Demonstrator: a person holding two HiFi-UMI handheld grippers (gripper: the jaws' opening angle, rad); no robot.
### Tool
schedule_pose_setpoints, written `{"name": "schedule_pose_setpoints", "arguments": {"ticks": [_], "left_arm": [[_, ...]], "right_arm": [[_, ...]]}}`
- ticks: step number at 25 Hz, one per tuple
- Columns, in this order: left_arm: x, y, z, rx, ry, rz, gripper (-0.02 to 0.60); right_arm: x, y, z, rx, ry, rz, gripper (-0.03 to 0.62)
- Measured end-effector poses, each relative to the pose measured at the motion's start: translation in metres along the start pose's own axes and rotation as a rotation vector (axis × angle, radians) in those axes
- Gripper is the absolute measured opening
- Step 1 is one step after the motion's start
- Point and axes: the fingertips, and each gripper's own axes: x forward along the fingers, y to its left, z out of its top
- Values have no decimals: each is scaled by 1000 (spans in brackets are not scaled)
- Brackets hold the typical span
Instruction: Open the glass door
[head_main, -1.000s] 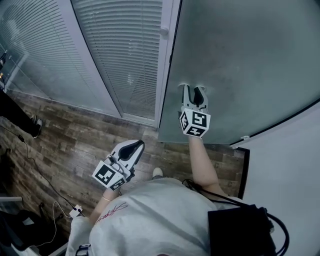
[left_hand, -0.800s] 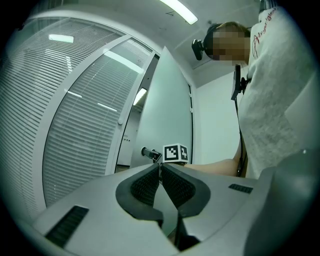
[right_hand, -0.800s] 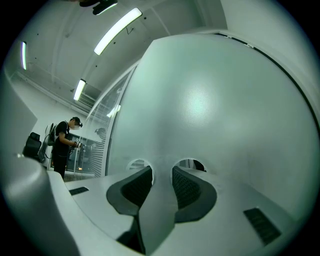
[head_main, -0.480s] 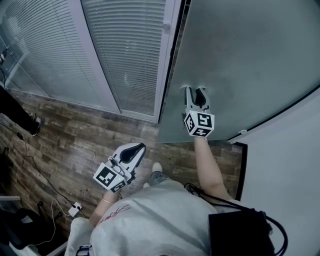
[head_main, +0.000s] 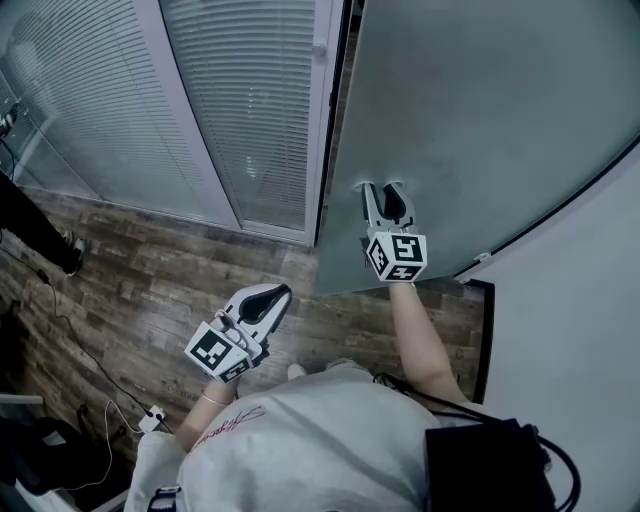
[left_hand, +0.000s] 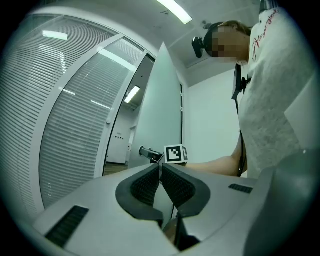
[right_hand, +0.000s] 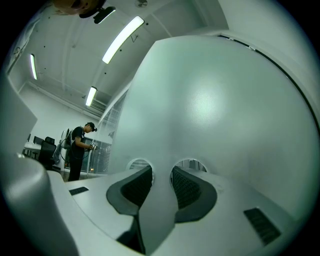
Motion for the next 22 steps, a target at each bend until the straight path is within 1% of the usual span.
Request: {"name": "schedule_pose_setpoints", "arguments": {"ticks": [4, 12, 22], "left_arm": [[9, -19, -1, 4, -8, 8, 34], [32, -56, -3, -12, -47, 61, 34], [34, -98, -8, 1, -69, 140, 34]], "right_arm": [[-20, 7, 1, 7, 0, 30, 133], [-50, 17, 8, 13, 4, 94, 133], [-93, 30, 13, 25, 3, 172, 133]]}}
